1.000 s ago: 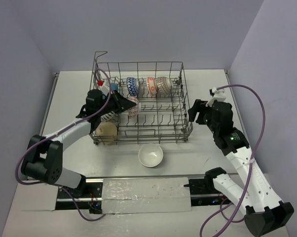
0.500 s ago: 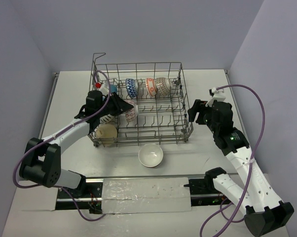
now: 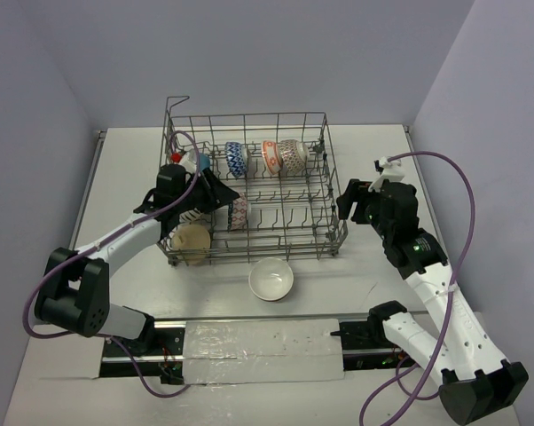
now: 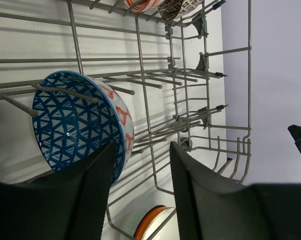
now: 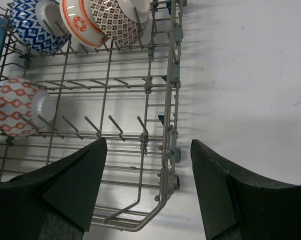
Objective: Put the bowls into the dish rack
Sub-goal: Insert the bowl into the dish rack, then use the left arm.
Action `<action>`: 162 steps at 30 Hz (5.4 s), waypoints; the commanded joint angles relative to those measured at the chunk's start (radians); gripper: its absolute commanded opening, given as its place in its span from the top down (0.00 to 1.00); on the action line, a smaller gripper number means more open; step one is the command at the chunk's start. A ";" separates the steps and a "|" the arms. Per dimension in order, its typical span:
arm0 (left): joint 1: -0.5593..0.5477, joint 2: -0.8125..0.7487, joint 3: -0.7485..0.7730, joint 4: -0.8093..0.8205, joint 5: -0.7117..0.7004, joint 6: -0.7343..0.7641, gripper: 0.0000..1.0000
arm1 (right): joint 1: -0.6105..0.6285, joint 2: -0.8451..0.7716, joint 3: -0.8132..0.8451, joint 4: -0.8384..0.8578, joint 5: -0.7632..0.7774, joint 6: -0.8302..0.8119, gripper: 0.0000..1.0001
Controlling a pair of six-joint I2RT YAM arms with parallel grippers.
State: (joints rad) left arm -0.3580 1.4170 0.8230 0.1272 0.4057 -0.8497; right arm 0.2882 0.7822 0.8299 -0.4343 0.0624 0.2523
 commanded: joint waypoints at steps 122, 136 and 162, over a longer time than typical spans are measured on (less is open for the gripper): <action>-0.964 0.128 0.274 -0.638 -0.435 0.635 0.91 | 0.005 -0.064 0.009 0.031 0.062 0.004 0.24; -0.983 0.091 0.324 -0.675 -0.521 0.584 1.00 | 0.006 -0.067 0.012 0.031 0.065 0.002 0.24; -0.993 -0.125 0.487 -0.729 -0.545 0.492 1.00 | 0.005 -0.066 0.012 0.032 0.059 0.001 0.24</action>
State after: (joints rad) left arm -1.3476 1.3853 1.2427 -0.6632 -0.1638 -0.3355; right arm 0.2882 0.7311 0.8299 -0.4343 0.1120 0.2497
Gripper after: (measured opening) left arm 0.099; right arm 0.760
